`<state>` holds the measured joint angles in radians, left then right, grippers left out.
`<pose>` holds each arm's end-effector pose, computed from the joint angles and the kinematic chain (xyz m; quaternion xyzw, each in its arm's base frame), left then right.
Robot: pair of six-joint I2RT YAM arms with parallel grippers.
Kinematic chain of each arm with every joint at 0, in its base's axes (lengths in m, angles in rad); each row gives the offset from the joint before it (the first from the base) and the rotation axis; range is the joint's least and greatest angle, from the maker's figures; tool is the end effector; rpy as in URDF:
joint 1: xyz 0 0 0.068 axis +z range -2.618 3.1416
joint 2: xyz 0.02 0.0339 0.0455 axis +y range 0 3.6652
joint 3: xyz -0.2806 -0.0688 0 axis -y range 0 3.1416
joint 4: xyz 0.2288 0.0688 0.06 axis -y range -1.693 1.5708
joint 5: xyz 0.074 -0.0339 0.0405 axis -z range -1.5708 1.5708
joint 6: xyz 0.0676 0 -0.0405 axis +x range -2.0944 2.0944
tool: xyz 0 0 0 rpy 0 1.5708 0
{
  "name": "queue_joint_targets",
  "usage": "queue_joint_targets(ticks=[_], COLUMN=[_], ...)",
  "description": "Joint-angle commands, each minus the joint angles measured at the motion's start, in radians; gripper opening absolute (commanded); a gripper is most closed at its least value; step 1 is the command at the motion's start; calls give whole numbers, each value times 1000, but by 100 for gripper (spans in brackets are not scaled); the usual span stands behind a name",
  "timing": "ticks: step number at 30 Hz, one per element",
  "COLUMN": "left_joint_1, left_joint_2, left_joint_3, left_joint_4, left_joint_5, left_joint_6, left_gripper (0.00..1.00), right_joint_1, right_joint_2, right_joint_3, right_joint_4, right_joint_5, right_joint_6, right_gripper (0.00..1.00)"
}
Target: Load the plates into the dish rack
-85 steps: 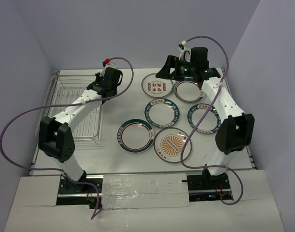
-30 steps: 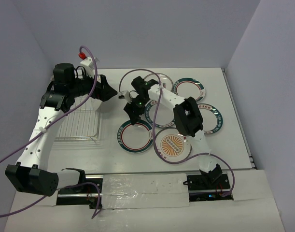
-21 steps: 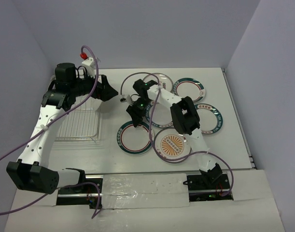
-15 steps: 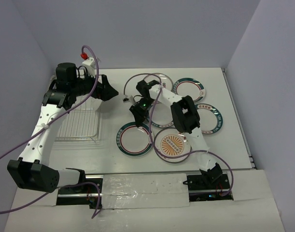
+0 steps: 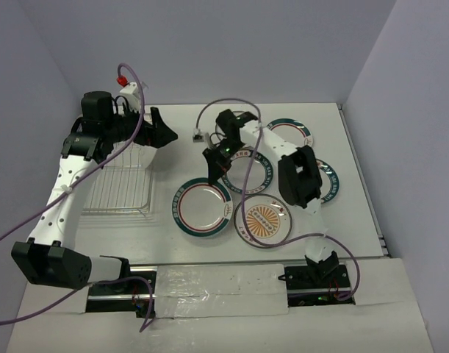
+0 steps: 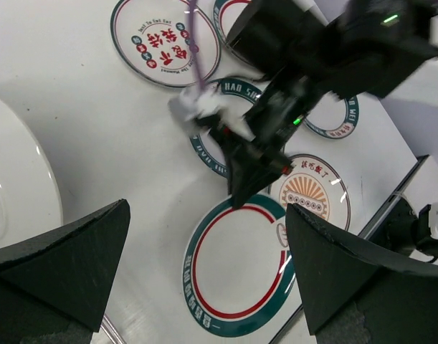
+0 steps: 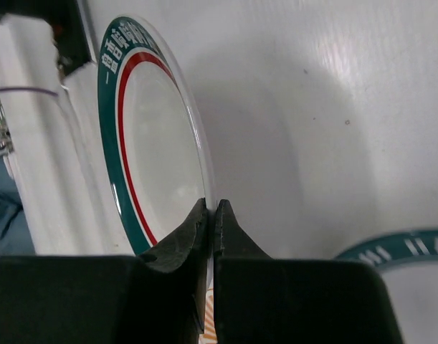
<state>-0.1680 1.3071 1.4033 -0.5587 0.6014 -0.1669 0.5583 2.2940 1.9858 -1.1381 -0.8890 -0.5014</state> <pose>0.2745 -0.0854 0.4082 0.1563 0.8121 -0.3321 0.4536 0.3593 0.2863 0.1959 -0.4785 0.7640 0.4306 0.0439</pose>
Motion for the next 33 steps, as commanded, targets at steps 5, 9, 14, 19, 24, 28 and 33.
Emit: queue_joint_targets(ticks=[5,9,14,19,24,28,33], left_joint_1=[-22,-59,-99,-117,-117,-117,-104], left_joint_2=[26,32,57,72,107,115,97], left_joint_3=[86,56,46,25,28,16,23], left_joint_4=[-142,-174,-205,-195,-213,-205,-195], left_joint_5=[140,118,110,165,257,284,285], left_joint_6=[99,127,153,145,139,122,101], left_gripper=[99,99,95,85,65,48,0], right_joint_1=[-115,-121,-120,-120,-120,-118,-117], right_joint_2=[-359,-445,-496,-531,-556,-568,-590], right_joint_3=[-5,-13,11,16,15,10,-19], right_joint_4=[118,170,198,244,274,279,305], right_joint_5=[-97,-93,-84,-71,-53,-48,-25], right_joint_6=[175,237,287,336,360,363,379], right_gripper=[0,0,0,0,0,0,5])
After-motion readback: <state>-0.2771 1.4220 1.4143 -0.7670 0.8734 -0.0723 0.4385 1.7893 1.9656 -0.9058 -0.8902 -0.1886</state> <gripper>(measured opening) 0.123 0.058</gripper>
